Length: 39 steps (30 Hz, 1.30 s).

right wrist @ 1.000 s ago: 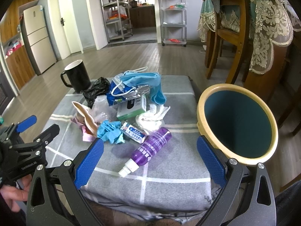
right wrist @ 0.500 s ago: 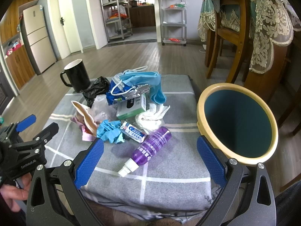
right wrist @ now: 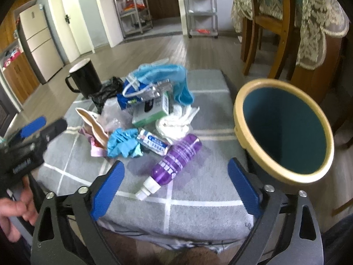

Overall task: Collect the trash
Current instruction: 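Grasp the blue snack wrapper with the left tool while the right tool grasps blue masks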

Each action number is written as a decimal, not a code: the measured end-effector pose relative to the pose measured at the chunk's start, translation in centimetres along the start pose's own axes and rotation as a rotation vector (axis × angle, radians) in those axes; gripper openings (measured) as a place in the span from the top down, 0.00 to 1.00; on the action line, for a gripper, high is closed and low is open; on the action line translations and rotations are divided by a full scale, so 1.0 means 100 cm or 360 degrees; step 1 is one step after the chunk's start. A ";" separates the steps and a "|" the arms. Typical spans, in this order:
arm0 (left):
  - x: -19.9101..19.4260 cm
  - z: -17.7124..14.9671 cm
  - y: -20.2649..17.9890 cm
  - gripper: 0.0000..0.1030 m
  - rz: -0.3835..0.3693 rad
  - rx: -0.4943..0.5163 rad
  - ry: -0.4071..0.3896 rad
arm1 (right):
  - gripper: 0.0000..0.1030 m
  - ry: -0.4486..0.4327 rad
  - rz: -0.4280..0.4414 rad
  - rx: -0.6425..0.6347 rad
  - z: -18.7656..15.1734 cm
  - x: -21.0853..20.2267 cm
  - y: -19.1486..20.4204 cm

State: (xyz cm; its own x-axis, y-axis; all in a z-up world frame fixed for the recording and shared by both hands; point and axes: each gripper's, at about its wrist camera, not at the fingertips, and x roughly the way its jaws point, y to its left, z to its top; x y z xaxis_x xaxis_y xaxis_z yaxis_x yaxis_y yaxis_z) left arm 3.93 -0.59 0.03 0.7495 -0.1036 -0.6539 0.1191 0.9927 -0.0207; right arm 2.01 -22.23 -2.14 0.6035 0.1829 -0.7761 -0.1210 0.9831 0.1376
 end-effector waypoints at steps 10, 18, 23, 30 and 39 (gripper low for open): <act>0.038 0.045 -0.029 0.24 -0.0117 0.0147 0.0017 | 0.31 0.0165 0.0066 0.0181 -0.001 0.024 -0.018; 0.075 0.069 -0.028 0.26 -0.0129 0.0091 0.0114 | 0.31 0.0052 0.0099 0.0194 0.028 0.020 -0.025; 0.096 0.076 -0.014 0.29 -0.0107 0.0022 0.0184 | 0.31 -0.0017 0.0130 0.0191 0.061 0.025 -0.033; 0.114 0.078 0.000 0.30 -0.0072 -0.0013 0.0225 | 0.38 -0.0059 0.0220 0.0165 0.107 0.044 -0.037; 0.129 0.078 0.003 0.30 -0.0062 -0.0023 0.0264 | 0.79 0.0112 0.0398 0.0144 0.132 0.093 -0.031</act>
State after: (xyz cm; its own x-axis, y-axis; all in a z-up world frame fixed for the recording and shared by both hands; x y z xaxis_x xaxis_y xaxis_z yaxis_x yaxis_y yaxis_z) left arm 18.68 -2.10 -2.47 0.6263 -0.1317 -0.7684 0.1360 0.9890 -0.0587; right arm 18.47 -23.40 -1.66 0.5070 0.4221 -0.7516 -0.1864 0.9050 0.3824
